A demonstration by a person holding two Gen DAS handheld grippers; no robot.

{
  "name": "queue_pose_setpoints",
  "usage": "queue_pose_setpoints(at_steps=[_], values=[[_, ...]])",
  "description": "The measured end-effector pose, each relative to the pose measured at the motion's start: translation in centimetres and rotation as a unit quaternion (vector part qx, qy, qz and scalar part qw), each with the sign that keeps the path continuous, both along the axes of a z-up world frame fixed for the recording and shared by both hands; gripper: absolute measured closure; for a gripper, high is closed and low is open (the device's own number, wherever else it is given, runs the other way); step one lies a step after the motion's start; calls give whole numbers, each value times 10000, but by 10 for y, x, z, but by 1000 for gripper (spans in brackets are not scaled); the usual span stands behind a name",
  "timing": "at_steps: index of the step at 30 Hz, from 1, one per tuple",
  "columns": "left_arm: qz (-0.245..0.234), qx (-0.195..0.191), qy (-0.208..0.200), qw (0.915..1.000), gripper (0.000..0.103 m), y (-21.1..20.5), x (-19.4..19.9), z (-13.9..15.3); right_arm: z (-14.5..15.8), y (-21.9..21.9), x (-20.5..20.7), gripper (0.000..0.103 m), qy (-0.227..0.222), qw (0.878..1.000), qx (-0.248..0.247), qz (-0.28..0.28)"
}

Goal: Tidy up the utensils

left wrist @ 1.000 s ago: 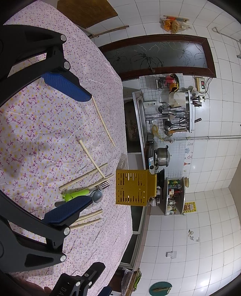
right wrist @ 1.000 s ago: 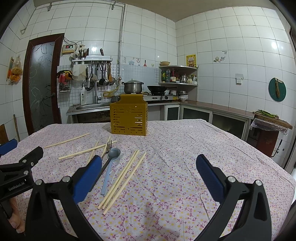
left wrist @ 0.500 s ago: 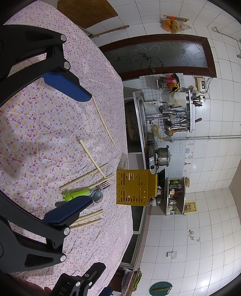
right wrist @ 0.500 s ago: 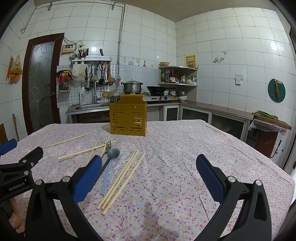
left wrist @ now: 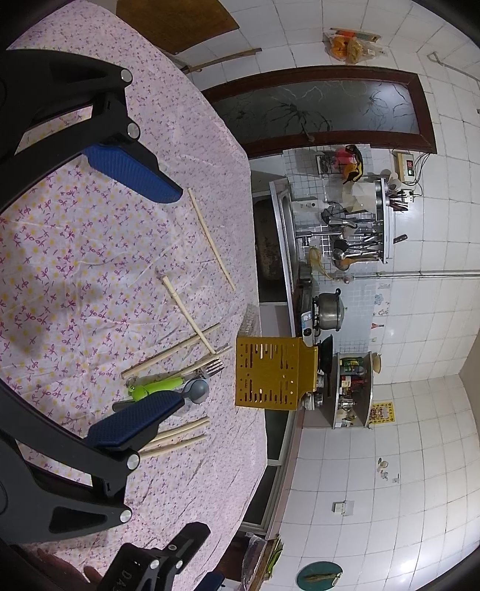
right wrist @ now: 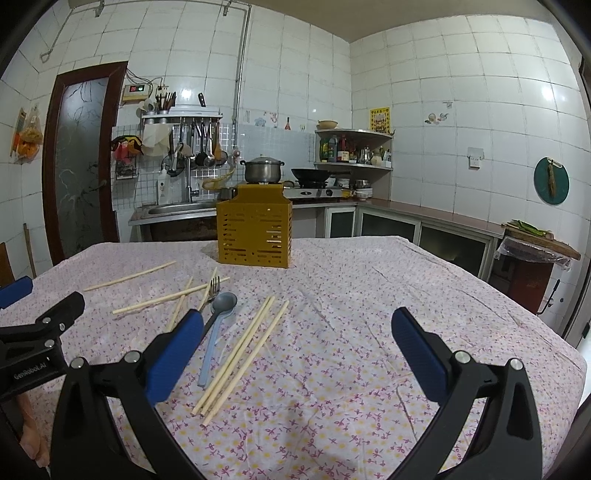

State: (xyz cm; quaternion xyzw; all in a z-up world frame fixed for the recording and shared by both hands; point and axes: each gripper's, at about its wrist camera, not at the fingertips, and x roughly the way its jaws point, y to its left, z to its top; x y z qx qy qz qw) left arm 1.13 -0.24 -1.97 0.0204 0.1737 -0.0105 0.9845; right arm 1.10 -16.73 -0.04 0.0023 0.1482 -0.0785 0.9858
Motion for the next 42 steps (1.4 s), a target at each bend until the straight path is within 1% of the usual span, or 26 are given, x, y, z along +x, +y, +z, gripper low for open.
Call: queue_pose_setpoints(at_steps=[6,8,11,13,15,18,20,22,27,29,32,35,38,40,41,42], values=[[1,-156,300,9994,5,5,10,-1,-1,-6,8,4,233,9995,154,-128],[-16,-226,415,9989,5,7,14,-1,-2,-8,16,4,405,9989,218,-108],[-107,-265,709,9971,5,9,26,1,-2,-12,34,4,635,9975,301,-22],[-158,-250,784,9965,5,10,35,6,2,-14,44,4,599,9979,239,-95],[-194,-258,833,9960,5,10,45,12,7,-13,58,4,579,9982,76,-156],[-338,-357,948,9943,5,12,67,19,8,-15,85,4,802,9967,-9,-151],[-357,-356,1005,9937,5,11,82,21,5,-17,107,4,1057,9943,-9,-154],[-363,-334,1194,9916,5,11,104,21,-1,-18,127,4,1309,9912,4,-177],[-382,-488,1734,9829,5,12,154,13,-13,-22,157,4,1627,9864,101,-202],[-326,-449,1897,9803,5,12,169,9,-18,-24,165,4,1761,9840,171,-197],[-350,-310,2240,9735,7,5,193,2,-27,-26,175,4,1972,9799,175,-246],[-518,-266,2372,9697,11,-5,203,-2,-36,-28,185,4,2195,9749,289,-219],[-717,-212,2523,9648,21,-18,216,-10,-41,-30,191,6,2341,9713,361,-205],[-821,-259,2656,9602,34,-22,222,-15,-43,-29,194,18,2419,9694,370,-198],[-861,-278,2697,9587,37,-24,223,-17,-45,-29,196,20,2475,9680,390,-171],[-909,-283,2735,9572,40,-27,226,-20,-46,-29,198,24,2541,9661,426,-140]])
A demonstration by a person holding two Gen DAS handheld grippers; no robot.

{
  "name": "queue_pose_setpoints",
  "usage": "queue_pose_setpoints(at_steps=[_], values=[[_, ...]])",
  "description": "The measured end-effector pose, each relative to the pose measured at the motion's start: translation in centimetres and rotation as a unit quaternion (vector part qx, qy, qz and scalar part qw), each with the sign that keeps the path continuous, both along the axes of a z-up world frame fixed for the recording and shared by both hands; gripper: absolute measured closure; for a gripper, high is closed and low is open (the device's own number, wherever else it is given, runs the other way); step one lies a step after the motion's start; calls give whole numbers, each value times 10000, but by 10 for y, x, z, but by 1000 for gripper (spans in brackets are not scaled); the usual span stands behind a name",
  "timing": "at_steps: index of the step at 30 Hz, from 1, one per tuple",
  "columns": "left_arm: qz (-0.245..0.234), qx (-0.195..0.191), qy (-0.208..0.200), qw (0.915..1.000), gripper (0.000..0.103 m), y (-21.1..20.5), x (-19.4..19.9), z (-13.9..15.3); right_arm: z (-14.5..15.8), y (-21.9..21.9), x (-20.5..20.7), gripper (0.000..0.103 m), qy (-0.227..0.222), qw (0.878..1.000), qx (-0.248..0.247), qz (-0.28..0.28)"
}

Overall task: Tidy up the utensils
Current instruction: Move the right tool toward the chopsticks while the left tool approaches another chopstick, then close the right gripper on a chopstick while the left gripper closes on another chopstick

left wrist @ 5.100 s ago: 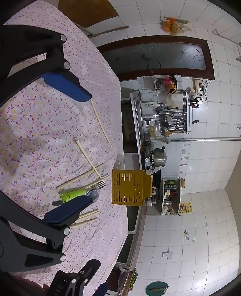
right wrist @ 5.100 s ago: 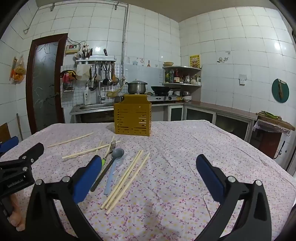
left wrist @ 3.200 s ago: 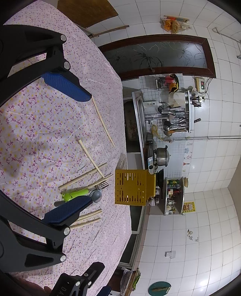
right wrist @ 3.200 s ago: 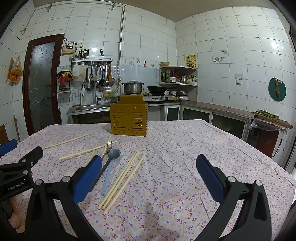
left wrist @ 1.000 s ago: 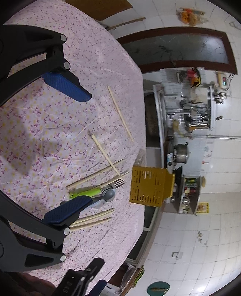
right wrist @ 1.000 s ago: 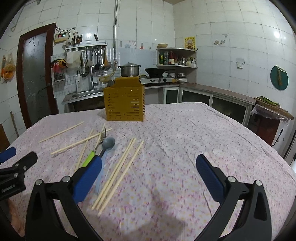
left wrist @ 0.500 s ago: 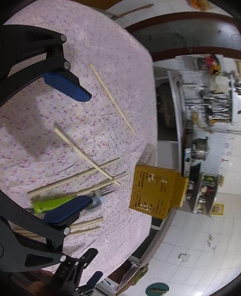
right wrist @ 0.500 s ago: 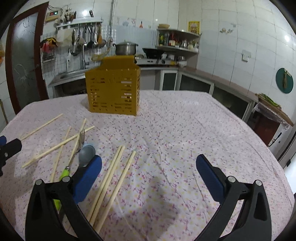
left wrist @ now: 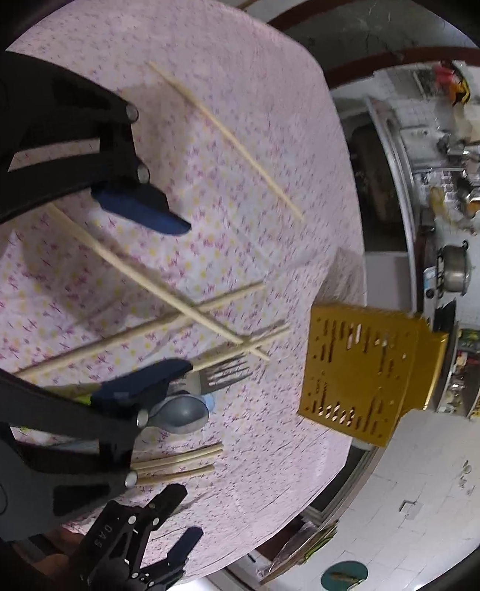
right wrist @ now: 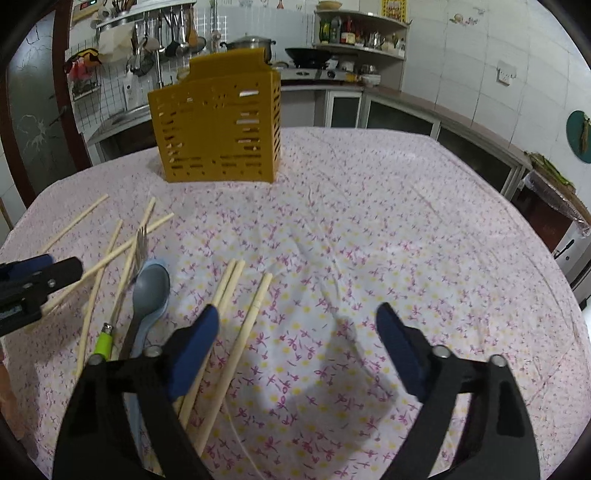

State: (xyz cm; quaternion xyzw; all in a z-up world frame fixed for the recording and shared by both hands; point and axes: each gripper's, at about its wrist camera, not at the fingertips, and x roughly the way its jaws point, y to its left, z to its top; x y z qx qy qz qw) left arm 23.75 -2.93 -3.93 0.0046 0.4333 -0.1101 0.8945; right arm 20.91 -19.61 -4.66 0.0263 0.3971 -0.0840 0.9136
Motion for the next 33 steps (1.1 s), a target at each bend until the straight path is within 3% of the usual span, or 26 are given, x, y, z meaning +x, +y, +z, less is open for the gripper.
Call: queue_pose_setpoints(at_steps=[5,7,12,23,27,29,31,33], values=[[-185,29,89,9998,48,-13,13,-9,-9,0,13,44,306,9993,194,90],[-246,4,151,9996,58,-14,17,-12,-13,0,18,53,399,9988,253,101],[-301,73,258,9992,72,-23,33,-19,-15,5,23,68,472,9983,294,173],[-359,311,697,9964,74,-45,71,-24,-16,6,38,73,658,9972,339,144],[-475,533,706,9949,74,-54,79,-25,-15,10,43,90,676,9967,354,260],[-440,504,731,9951,80,-53,81,-25,-16,9,43,91,682,9966,366,289],[-400,442,752,9954,95,-49,81,-24,-15,5,43,93,692,9960,464,330],[-380,192,847,9955,96,-36,77,-22,-15,-2,44,95,715,9947,646,363]])
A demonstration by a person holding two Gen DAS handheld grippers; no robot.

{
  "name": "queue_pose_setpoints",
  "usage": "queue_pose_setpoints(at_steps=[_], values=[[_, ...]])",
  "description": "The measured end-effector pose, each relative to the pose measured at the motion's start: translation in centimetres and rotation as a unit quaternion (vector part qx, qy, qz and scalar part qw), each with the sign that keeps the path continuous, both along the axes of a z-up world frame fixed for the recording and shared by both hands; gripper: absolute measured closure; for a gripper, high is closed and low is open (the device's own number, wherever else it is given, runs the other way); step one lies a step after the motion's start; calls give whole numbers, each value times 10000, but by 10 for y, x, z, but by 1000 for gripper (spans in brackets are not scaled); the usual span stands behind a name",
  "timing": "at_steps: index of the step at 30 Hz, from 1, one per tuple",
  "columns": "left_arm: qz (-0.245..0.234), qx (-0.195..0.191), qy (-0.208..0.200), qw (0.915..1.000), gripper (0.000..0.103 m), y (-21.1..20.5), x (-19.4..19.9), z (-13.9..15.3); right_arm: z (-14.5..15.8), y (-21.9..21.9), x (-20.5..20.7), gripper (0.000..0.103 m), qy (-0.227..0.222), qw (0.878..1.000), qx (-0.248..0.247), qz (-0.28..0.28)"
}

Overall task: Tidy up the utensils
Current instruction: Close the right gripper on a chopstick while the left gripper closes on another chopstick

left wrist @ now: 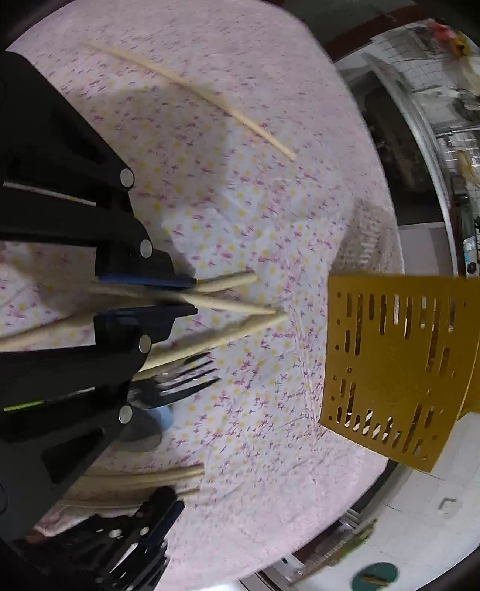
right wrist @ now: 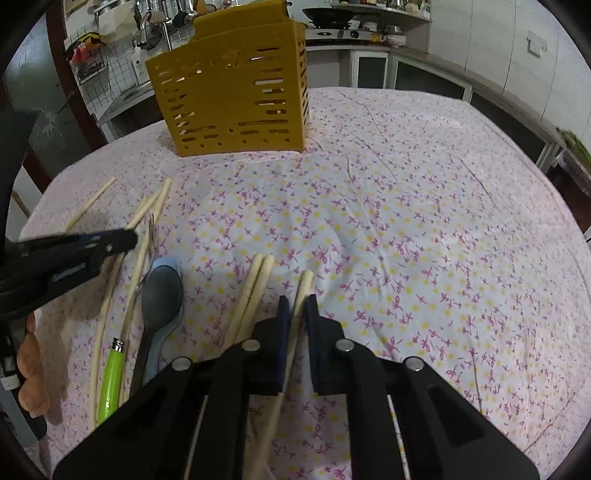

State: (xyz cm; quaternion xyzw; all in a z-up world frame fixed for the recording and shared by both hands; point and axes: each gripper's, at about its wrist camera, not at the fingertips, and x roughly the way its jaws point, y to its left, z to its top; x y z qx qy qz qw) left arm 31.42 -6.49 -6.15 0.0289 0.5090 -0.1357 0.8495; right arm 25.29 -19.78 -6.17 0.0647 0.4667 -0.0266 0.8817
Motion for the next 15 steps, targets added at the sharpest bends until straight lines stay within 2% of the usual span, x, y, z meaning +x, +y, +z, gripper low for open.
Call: queue_pose_setpoints(at_steps=[7,15], values=[[340,-515,81,9981,98,34,-13,2,2,-6,0,96,-45,9997,170,190],[397,-822,-8,9958,98,56,-32,8,8,-12,-4,97,-174,9991,303,257]])
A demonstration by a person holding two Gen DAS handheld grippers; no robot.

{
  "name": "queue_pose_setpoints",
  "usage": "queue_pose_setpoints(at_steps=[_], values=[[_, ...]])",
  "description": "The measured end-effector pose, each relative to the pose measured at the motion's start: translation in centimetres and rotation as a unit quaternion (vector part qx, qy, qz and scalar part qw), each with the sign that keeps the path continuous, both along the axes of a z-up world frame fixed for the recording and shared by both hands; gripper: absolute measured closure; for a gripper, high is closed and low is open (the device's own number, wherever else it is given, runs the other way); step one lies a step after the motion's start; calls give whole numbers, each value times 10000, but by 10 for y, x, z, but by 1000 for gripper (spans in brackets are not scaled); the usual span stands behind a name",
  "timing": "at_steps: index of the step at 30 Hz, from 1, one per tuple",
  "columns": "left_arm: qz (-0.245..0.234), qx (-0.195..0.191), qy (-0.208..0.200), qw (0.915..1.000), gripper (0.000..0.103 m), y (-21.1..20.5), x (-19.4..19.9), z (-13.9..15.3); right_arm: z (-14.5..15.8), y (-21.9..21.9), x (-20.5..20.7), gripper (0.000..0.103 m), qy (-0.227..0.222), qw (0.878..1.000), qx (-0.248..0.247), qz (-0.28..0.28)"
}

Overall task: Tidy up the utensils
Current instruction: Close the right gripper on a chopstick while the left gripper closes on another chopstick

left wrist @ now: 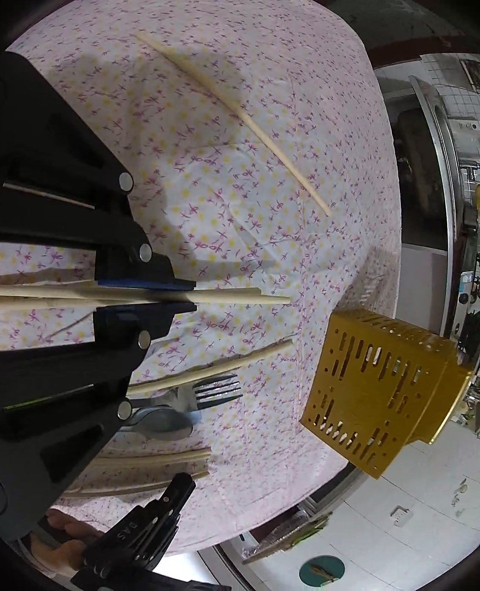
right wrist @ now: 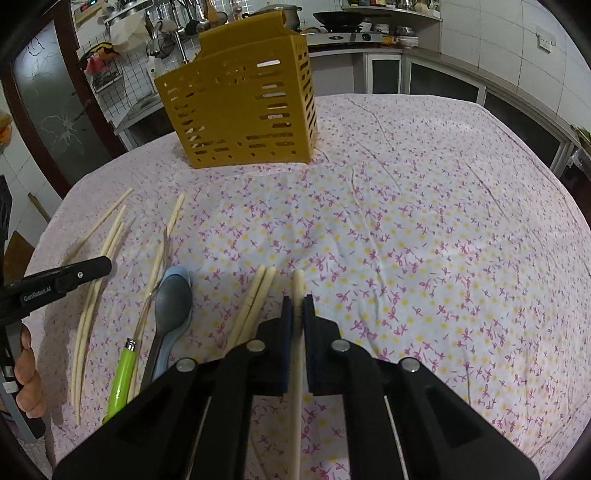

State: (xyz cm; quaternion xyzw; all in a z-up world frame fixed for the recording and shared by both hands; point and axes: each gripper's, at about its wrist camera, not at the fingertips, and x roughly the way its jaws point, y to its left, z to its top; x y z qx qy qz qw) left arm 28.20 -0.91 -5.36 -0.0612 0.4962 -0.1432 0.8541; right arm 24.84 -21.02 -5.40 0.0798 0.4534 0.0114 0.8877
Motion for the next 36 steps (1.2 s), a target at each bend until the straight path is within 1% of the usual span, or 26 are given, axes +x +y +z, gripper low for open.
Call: queue_pose_setpoints(at_steps=[4,8,10,14,20,21,23,24,25,30,32,33,35,36], values=[[10,-125,-19,9999,98,6,-3,0,1,-2,-2,97,-25,10000,49,28],[50,-122,25,9999,98,7,0,-2,-2,-2,1,97,18,10000,43,37],[66,-108,50,9999,98,8,1,-3,-5,-1,2,97,51,10000,51,40],[90,59,53,9999,98,6,6,-5,-7,-1,3,97,74,10000,39,48],[131,25,219,9997,98,8,17,-11,-10,0,4,97,97,9999,25,65],[167,10,237,9996,97,10,20,-10,-11,0,4,97,100,9999,25,65],[186,-11,273,9995,89,12,23,-10,-11,0,4,97,103,9999,20,65],[198,-28,282,9994,83,13,25,-9,-11,0,4,97,103,9999,19,64],[204,-9,274,9994,81,14,26,-9,-12,1,4,97,105,9999,26,59],[145,92,292,9994,82,13,31,-11,-12,1,4,97,102,9999,4,59],[145,99,307,9994,91,13,32,-11,-12,0,4,97,109,9999,13,61],[117,66,342,9993,93,13,34,-12,-12,0,4,97,113,9999,11,63],[94,68,354,9993,93,13,35,-12,-12,1,4,97,120,9999,-22,75],[59,118,325,9994,97,12,36,-11,-12,2,4,97,121,9999,-34,79]])
